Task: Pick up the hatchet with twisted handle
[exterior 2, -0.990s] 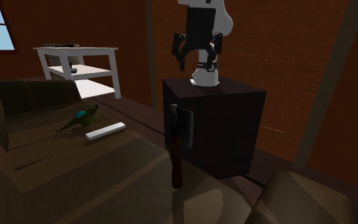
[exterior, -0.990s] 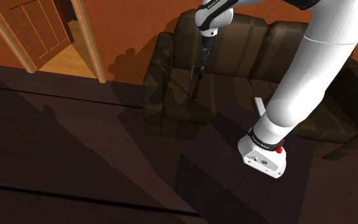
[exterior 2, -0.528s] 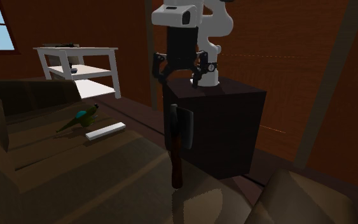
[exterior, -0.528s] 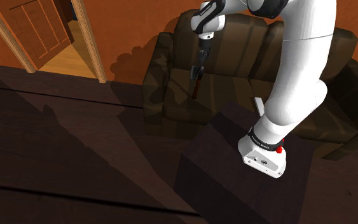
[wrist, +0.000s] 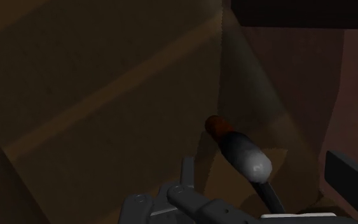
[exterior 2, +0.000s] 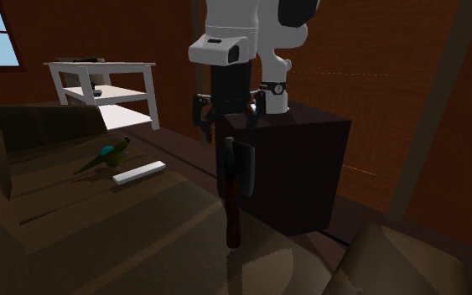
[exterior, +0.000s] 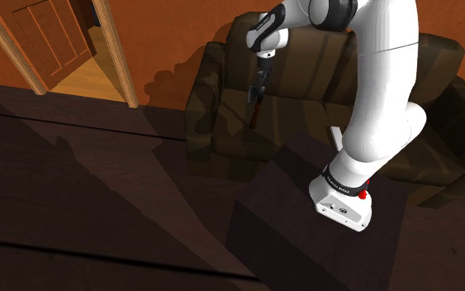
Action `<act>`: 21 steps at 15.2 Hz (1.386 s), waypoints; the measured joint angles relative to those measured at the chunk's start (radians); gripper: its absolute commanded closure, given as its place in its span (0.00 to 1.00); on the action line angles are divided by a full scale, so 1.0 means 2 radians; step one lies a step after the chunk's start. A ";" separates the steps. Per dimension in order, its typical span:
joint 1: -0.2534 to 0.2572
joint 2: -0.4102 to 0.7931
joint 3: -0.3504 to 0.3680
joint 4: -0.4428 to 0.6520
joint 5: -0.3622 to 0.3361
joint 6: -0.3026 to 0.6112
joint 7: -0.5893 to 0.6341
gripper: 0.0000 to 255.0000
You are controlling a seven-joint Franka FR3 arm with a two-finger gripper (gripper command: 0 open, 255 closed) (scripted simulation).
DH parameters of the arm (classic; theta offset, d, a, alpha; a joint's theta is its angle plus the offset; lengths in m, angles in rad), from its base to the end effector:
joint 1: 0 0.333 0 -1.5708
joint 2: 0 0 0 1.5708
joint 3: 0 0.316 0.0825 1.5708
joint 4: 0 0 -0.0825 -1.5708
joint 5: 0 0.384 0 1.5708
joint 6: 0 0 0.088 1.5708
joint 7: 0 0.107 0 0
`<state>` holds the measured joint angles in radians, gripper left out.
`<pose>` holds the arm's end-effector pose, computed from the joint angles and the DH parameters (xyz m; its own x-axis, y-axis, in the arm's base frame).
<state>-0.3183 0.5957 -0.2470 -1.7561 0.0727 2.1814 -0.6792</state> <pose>0.5538 -0.3340 0.2261 0.9805 0.0989 -0.1697 0.0956 -0.9950 -0.0277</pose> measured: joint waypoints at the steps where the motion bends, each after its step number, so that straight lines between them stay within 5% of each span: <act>1: -0.001 0.008 0.001 0.002 0.002 0.006 -0.001 0.00; 2: -0.002 0.012 0.002 0.004 0.002 0.008 -0.001 0.00; 3: -0.002 0.014 0.002 0.004 0.003 0.009 -0.001 1.00; 21: 0.002 -0.016 -0.003 0.006 -0.004 -0.021 0.001 1.00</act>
<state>-0.3149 0.5641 -0.2523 -1.7448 0.0655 2.1394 -0.6774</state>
